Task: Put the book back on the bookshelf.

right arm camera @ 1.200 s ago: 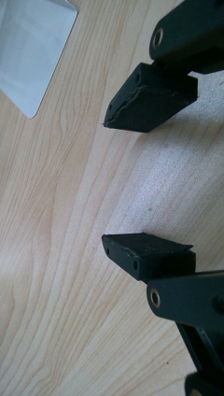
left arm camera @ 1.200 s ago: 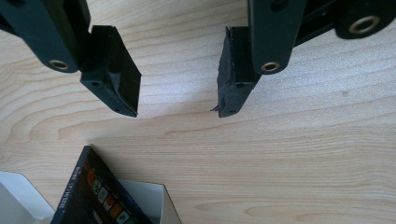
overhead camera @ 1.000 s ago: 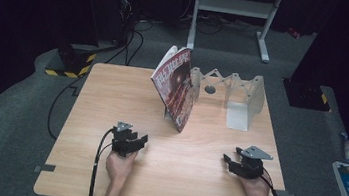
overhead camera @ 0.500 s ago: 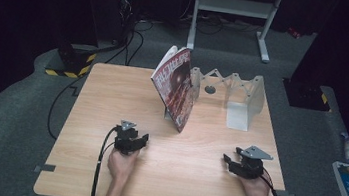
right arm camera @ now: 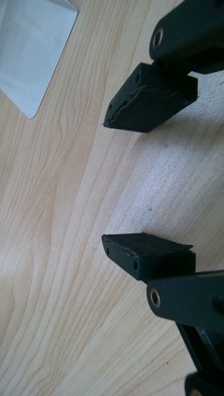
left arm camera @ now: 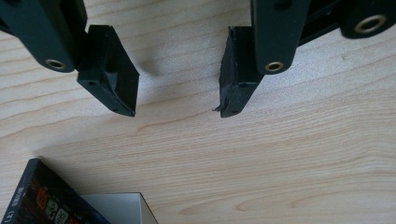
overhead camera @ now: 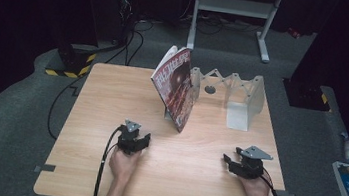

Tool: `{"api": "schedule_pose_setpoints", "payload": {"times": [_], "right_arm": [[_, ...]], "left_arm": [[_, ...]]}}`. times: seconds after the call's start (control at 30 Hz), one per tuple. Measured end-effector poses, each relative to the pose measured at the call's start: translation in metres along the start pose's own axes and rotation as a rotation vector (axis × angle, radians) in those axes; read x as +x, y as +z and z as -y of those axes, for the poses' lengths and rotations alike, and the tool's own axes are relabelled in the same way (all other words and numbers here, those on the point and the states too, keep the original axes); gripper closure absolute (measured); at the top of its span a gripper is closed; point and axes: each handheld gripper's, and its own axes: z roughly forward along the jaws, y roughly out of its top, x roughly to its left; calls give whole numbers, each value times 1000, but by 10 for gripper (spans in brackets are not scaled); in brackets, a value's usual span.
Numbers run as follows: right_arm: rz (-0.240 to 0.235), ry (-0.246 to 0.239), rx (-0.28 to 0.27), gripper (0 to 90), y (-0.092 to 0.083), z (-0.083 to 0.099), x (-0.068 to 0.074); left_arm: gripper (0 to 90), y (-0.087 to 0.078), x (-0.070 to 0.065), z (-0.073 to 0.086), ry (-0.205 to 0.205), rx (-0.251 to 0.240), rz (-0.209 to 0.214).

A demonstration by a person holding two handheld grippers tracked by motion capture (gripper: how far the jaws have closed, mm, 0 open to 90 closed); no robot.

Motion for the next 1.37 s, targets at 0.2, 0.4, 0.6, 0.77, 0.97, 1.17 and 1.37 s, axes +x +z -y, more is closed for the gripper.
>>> {"api": "schedule_pose_setpoints", "payload": {"times": [0.2,0.4,0.6,0.77,0.97,1.17,1.37], "right_arm": [[0,1,0,375,0,0,0],[-1,1,0,375,0,0,0],[-1,1,0,374,0,0,0],[-2,0,1,374,0,0,0],[-2,6,1,369,0,0,0],[-1,10,2,362,0,0,0],[-1,19,0,372,1,0,0]], "left_arm": [[454,1,-4,3,33,-15,-16],[432,1,-7,6,58,-32,-31],[423,1,-8,8,61,-41,-31],[415,1,-7,10,65,-57,-26],[406,1,-7,12,67,-68,-19],[402,0,-8,13,77,-71,-11],[403,0,-8,15,72,-85,-7]]}}
